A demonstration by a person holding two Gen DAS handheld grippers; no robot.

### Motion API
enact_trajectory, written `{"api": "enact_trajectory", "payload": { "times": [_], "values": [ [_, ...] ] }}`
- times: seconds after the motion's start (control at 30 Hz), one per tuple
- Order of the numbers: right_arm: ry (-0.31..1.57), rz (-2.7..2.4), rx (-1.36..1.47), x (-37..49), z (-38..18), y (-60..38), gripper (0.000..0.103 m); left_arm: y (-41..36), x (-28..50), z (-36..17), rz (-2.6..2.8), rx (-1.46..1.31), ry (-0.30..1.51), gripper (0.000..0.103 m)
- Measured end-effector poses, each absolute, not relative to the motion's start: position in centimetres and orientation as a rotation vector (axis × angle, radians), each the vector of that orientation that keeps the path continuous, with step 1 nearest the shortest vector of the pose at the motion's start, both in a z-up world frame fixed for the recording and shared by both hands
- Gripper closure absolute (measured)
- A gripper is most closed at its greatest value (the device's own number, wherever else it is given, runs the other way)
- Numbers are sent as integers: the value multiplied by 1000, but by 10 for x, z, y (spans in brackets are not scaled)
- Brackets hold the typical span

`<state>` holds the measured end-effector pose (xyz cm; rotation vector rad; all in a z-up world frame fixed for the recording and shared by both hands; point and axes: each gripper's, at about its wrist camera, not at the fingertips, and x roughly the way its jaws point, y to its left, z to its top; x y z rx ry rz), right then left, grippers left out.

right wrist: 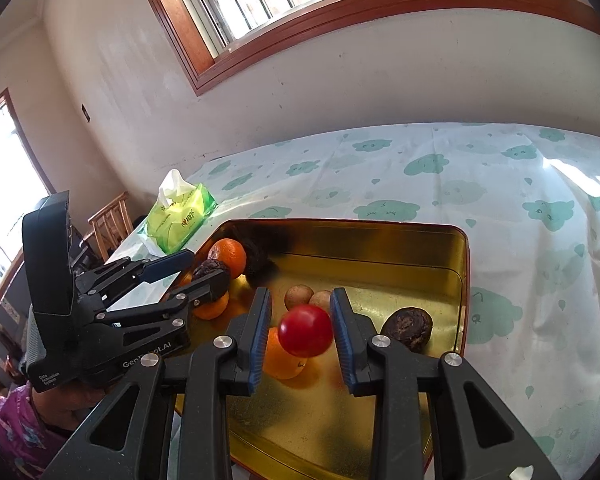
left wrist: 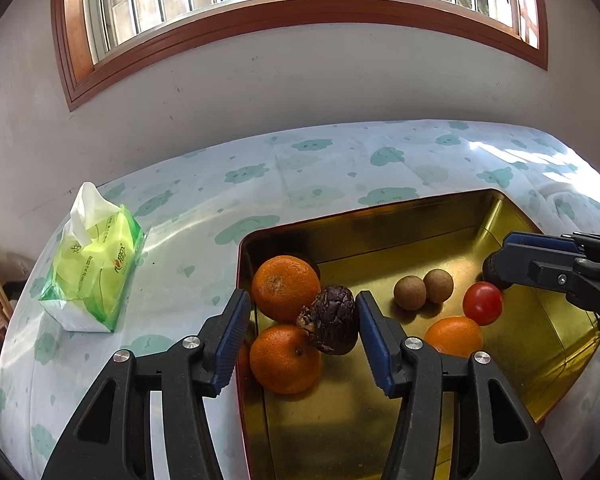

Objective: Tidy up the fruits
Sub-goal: 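Open both tools to release the items and withdraw from the tin, then grasp the brown fruit with the right tool while the left grasps the dark tea ball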

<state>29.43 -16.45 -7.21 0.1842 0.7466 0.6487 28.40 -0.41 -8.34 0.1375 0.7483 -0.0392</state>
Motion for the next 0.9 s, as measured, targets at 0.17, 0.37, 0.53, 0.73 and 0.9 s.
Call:
{"api": "enact_trajectory", "payload": {
  "times": [0.17,0.37,0.53,0.73,0.9],
  "values": [
    [729,640,203,287,-68,-174,70,-8,283,-83,-35,161,731,38],
    [719,670,218,237,-55,-198,70,-1,262,-63,-47,121,631,29],
    [814,687,191,186,-68,-205,70,14,223,-49,-24,55,537,26],
    [906,657,215,178,-104,-200,70,31,168,-62,-18,1,581,25],
    [921,632,198,193,-113,-185,70,37,122,-83,-32,14,645,25]
  ]
}}
